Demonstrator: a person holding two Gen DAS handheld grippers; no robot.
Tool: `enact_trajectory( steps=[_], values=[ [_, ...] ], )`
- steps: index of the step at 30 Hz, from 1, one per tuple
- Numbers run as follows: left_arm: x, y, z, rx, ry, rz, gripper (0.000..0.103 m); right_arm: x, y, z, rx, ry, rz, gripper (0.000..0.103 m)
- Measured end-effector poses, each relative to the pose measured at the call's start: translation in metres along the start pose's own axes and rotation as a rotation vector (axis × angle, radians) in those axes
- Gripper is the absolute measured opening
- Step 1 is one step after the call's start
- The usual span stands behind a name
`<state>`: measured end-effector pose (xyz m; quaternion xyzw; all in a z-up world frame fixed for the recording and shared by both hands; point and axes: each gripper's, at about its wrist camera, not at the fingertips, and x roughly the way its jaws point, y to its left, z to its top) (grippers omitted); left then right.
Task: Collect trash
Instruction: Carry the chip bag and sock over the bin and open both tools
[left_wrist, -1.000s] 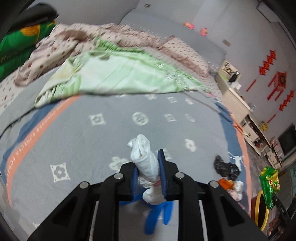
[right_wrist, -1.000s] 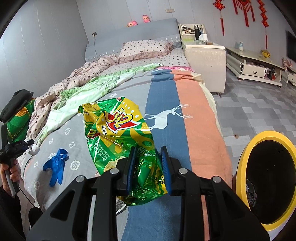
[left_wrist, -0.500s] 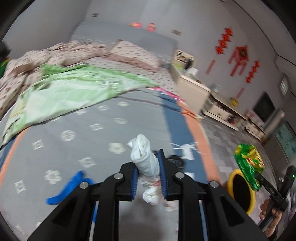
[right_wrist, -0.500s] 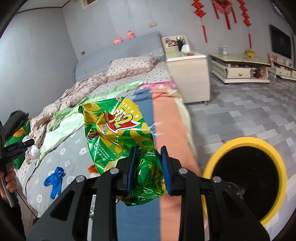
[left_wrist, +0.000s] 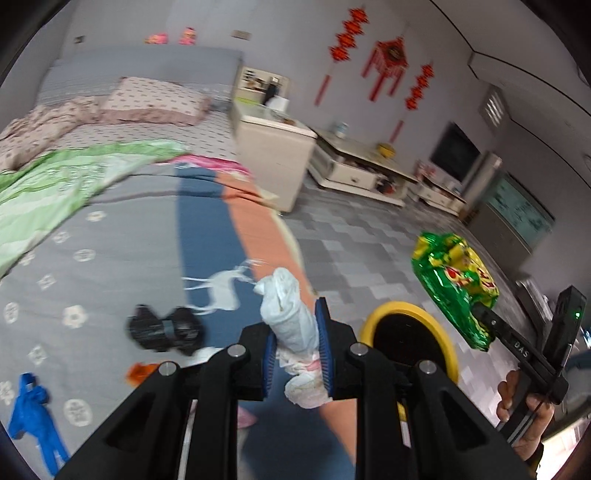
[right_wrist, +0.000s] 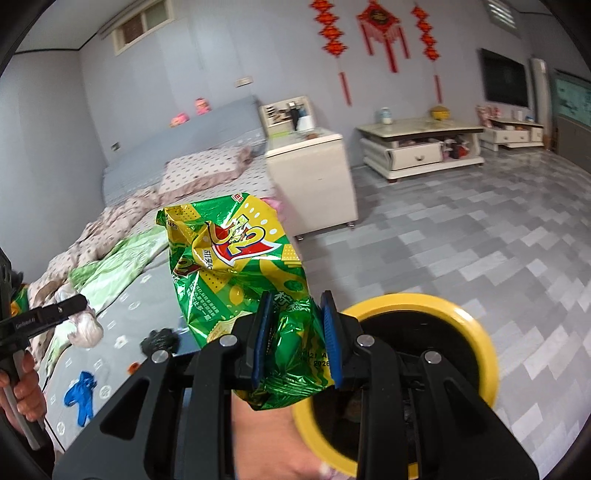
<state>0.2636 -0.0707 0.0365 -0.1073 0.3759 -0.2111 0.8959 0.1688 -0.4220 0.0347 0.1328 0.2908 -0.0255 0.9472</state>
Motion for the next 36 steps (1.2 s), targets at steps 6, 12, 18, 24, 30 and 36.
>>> enact_trajectory(
  steps=[6, 12, 18, 24, 30, 36],
  values=[
    [0.043, -0.045, -0.003, 0.043, 0.053, -0.052, 0.019, -0.007, -0.044, 0.004, 0.057, -0.014, -0.074, 0.026],
    [0.086, -0.08, -0.009, 0.063, 0.114, -0.103, 0.019, -0.011, -0.079, 0.003, 0.1, -0.02, -0.133, 0.026],
    [0.125, -0.114, -0.019, 0.084, 0.168, -0.151, 0.019, -0.006, -0.108, 0.004, 0.154, -0.012, -0.165, 0.026],
    [0.155, -0.144, -0.031, 0.105, 0.215, -0.181, 0.019, 0.0, -0.131, 0.004, 0.188, -0.005, -0.195, 0.026],
    [0.173, -0.164, -0.043, 0.129, 0.239, -0.205, 0.019, 0.007, -0.141, 0.006, 0.204, -0.002, -0.205, 0.027],
    [0.179, -0.169, -0.045, 0.138, 0.24, -0.211, 0.025, 0.006, -0.138, 0.006, 0.204, -0.011, -0.209, 0.034]
  ],
)
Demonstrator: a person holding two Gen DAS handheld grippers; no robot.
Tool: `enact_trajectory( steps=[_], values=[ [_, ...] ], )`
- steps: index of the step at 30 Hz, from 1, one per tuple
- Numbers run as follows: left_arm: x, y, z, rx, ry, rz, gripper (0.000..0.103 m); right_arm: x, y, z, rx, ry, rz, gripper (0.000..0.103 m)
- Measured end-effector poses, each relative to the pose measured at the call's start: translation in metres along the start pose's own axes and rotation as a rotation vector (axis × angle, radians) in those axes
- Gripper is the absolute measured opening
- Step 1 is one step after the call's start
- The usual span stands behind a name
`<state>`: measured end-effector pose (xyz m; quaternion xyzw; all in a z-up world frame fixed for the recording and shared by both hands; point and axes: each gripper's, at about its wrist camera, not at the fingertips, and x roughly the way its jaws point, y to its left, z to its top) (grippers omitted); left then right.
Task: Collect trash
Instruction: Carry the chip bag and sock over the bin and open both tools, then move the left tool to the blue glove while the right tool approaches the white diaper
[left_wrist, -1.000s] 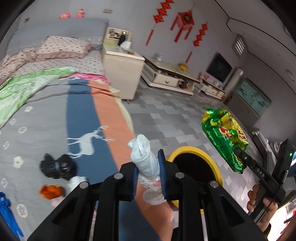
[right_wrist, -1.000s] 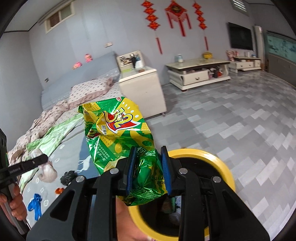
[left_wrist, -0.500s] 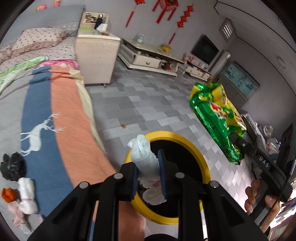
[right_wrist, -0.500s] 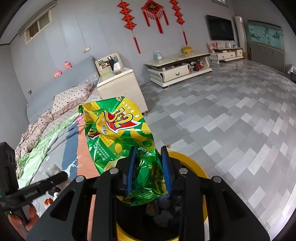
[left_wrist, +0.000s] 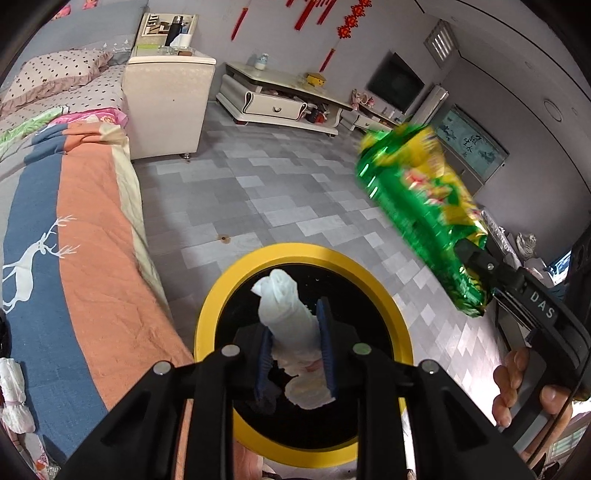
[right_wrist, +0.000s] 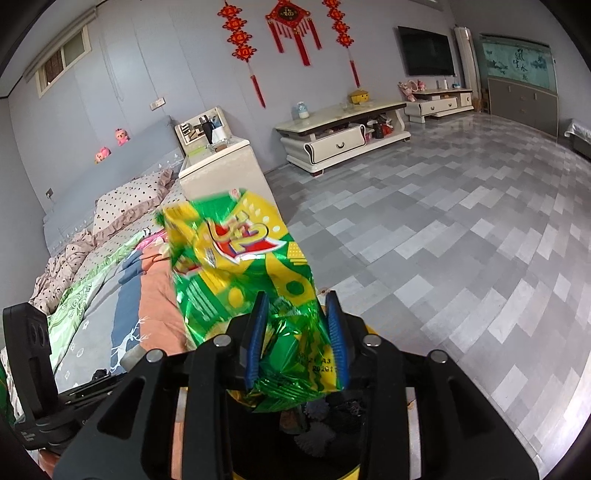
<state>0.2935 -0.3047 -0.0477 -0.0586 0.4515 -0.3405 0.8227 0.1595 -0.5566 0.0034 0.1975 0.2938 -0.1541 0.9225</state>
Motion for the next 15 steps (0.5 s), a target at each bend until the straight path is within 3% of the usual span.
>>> enact_trajectory(
  steps=[5, 9, 11, 15],
  values=[
    [-0.003, 0.001, -0.001, -0.004, -0.01, 0.006, 0.049, 0.001, -0.005, 0.001, 0.014, 0.002, -0.012, 0.038],
    [-0.006, 0.004, -0.003, -0.004, -0.013, 0.013, 0.057, 0.0, -0.01, 0.0, 0.021, -0.004, -0.032, 0.043],
    [-0.01, 0.006, -0.005, 0.004, -0.024, 0.029, 0.066, -0.002, -0.011, 0.0, 0.025, -0.007, -0.039, 0.045],
    [-0.023, 0.015, -0.007, -0.001, -0.049, 0.056, 0.071, -0.009, -0.011, -0.002, 0.031, -0.021, -0.044, 0.049]
  ],
)
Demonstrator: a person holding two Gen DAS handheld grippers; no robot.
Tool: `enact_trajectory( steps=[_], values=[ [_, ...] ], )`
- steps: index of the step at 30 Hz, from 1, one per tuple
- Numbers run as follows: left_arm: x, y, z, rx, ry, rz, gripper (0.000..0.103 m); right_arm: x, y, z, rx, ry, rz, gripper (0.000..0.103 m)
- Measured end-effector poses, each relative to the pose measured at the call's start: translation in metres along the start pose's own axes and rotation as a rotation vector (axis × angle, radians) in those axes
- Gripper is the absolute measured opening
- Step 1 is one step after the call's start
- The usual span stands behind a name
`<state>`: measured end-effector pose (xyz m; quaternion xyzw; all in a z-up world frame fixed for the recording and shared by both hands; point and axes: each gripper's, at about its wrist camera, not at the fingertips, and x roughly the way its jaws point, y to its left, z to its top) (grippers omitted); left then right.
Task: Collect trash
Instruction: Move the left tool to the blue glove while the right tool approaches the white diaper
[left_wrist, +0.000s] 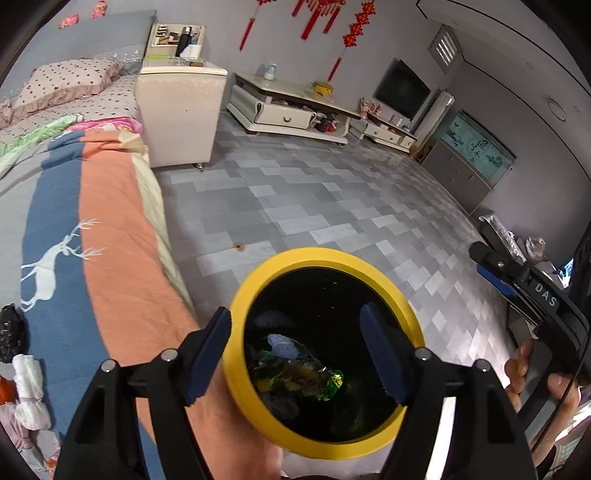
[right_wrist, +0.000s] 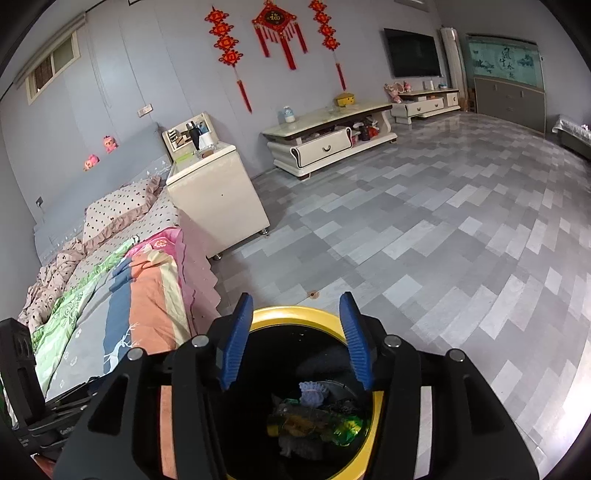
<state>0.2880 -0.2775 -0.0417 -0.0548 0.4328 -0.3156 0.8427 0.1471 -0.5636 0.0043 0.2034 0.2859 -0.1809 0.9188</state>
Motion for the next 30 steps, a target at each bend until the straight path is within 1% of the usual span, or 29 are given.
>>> enact_trajectory(
  steps=[2, 6, 10, 13, 15, 20, 30],
  values=[
    [-0.008, 0.006, -0.002, -0.003, -0.016, 0.02, 0.075, -0.004, 0.0, -0.001, 0.007, -0.005, 0.01, 0.052],
    [-0.024, 0.024, -0.006, -0.02, -0.04, 0.06, 0.078, -0.014, 0.005, -0.005, 0.003, -0.017, 0.027, 0.057],
    [-0.042, 0.044, -0.012, -0.037, -0.064, 0.098, 0.081, -0.021, 0.023, -0.008, -0.018, -0.013, 0.051, 0.06],
    [-0.059, 0.061, -0.017, -0.061, -0.079, 0.12, 0.082, -0.026, 0.038, -0.012, -0.038, -0.013, 0.067, 0.063],
    [-0.073, 0.075, -0.02, -0.074, -0.097, 0.143, 0.082, -0.029, 0.051, -0.015, -0.059, -0.006, 0.093, 0.066],
    [-0.108, 0.107, -0.03, -0.11, -0.14, 0.198, 0.084, -0.036, 0.088, -0.026, -0.117, 0.006, 0.139, 0.068],
    [-0.174, 0.188, -0.063, -0.215, -0.184, 0.324, 0.085, -0.038, 0.184, -0.065, -0.247, 0.078, 0.274, 0.068]
  ],
)
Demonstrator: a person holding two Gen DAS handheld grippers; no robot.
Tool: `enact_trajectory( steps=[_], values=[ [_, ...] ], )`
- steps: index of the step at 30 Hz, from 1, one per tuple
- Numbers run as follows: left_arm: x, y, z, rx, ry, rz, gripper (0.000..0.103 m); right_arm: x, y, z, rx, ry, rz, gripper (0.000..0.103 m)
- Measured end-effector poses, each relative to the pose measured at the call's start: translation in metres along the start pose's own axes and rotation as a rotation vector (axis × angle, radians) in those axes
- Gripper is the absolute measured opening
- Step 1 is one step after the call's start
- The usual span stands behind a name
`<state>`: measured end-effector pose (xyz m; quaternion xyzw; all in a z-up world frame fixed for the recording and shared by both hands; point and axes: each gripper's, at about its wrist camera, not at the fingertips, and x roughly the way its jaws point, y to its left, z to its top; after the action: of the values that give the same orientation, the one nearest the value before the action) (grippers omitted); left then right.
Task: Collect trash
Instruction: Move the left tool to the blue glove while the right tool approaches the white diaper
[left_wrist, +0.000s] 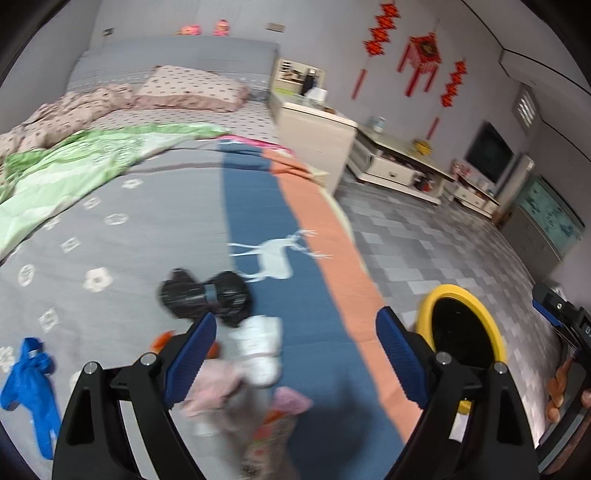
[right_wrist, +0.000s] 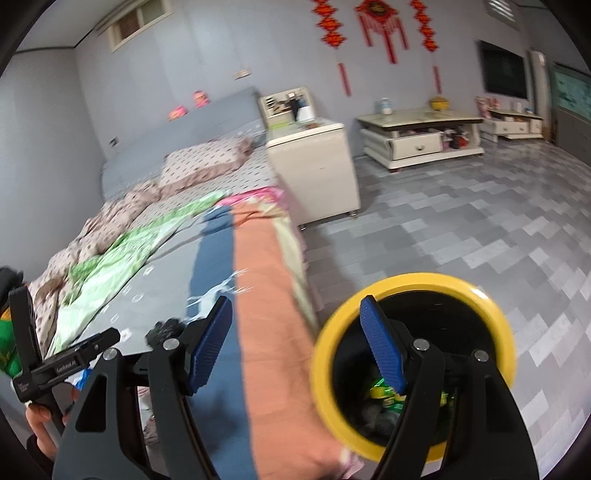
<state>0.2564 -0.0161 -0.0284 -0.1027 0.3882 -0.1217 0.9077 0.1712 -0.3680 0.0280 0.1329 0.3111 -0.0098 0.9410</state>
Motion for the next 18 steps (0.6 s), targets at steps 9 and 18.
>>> enact_trajectory(
  steps=[9, 18],
  values=[
    [-0.033, 0.085, -0.01, -0.047, -0.017, 0.145, 0.085, 0.027, 0.082, -0.016, -0.105, 0.061, 0.084, 0.068],
    [-0.052, 0.161, -0.031, -0.12, 0.003, 0.257, 0.085, 0.067, 0.133, -0.038, -0.163, 0.157, 0.139, 0.068]
  ],
)
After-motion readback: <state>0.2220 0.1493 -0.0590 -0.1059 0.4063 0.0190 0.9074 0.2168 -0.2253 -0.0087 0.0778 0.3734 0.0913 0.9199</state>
